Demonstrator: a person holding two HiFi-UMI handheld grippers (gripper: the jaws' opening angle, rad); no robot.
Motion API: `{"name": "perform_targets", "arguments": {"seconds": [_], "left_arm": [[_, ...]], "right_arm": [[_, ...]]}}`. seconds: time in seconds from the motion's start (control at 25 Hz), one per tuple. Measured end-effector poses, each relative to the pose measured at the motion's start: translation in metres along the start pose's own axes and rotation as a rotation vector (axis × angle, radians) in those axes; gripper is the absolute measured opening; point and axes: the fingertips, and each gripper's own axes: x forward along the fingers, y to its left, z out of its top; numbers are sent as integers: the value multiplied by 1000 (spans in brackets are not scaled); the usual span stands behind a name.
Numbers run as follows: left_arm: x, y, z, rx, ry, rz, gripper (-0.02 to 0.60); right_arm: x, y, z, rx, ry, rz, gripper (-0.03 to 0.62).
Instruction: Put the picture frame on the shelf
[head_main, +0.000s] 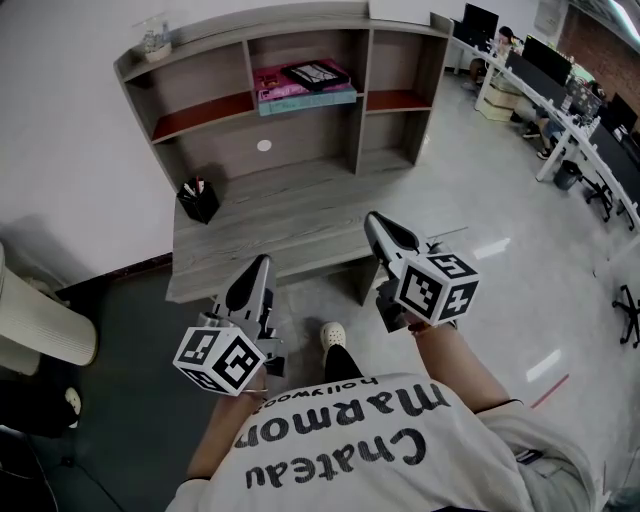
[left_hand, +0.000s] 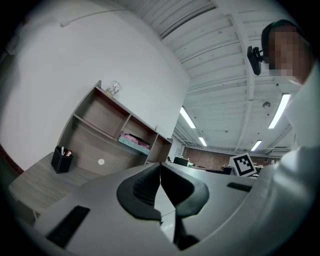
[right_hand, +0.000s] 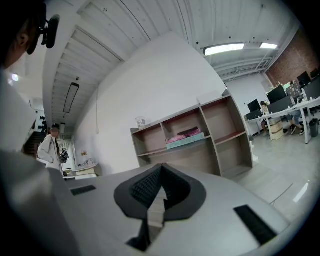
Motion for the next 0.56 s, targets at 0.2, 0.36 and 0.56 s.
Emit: {"name": "perform_targets", "arguments": {"seconds": [0.2,0.36,0.56], "left_arm": [[1,1,-5,-10,8,-4,18],[3,2,-6,-13,7,-5,18],[4,4,-7,-18,14,-2,18]], "right_arm": [[1,-1,-8,6,17,-4,6],[2,-3,-11,4,26,-7,6],[5,-5,-13,4,32,-10,6]]}}
